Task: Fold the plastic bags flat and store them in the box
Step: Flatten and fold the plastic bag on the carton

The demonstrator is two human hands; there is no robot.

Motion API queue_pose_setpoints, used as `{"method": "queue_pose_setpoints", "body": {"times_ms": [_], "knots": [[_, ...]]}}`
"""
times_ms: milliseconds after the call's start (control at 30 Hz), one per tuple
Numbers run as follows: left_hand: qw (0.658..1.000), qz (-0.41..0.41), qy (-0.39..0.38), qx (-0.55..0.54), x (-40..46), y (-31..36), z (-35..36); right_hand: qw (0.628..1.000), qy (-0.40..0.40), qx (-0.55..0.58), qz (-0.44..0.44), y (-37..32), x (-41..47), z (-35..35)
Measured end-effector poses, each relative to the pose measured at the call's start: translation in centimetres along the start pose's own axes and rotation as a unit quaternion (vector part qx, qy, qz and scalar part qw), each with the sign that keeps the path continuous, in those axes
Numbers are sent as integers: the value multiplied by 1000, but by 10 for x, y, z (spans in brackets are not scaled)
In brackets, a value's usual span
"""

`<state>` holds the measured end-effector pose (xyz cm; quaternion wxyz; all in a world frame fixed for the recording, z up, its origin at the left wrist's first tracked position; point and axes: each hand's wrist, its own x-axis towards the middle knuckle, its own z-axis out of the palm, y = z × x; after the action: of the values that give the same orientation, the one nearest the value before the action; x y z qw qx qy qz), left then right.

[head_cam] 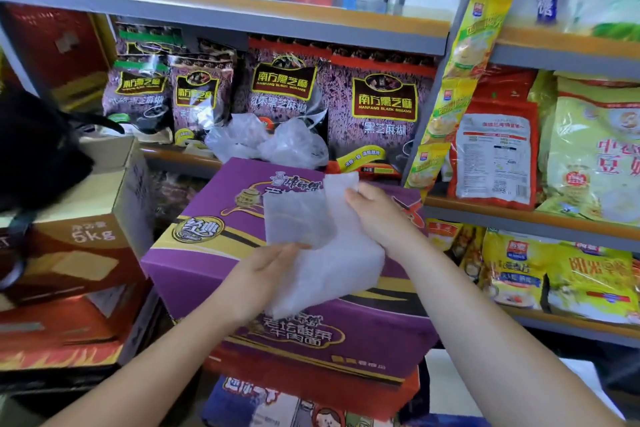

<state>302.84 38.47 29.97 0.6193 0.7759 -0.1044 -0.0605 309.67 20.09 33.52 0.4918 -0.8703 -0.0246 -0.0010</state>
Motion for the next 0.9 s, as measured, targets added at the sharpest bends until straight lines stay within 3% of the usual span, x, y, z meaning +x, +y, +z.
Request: {"method": "queue_pose_setpoints", "body": {"times_ms": [100,200,267,333,400,500,600,733,833,900], "knots": [[982,49,6,184,10,4,-17,989,-16,-146,34,6,27,9],[950,71,15,303,27,2,-29,979,-21,-198,50,12,50,14],[914,60,2,402,35,0,-30,972,-20,-221,74,13,61,17],[862,136,3,488,45,-6,-32,961,-9,-258,103,14,68,21],[862,190,-39,468,51,-10,-29,950,15,-285,129,16,72,26],[875,165,-124,438,52,-14,-20,932,52,-322,159,15,73,33],[827,176,-120,521,50,-27,-17,912,66,-363,180,10,75,40],[808,163,-100,557,50,-31,-22,893,106,-404,167,4,65,51],[800,163,-142,559,52,-32,-23,909,121,-354,182,-1,53,43],[787,191,-123,574,56,-26,-26,922,91,-320,197,-4,41,32]]}}
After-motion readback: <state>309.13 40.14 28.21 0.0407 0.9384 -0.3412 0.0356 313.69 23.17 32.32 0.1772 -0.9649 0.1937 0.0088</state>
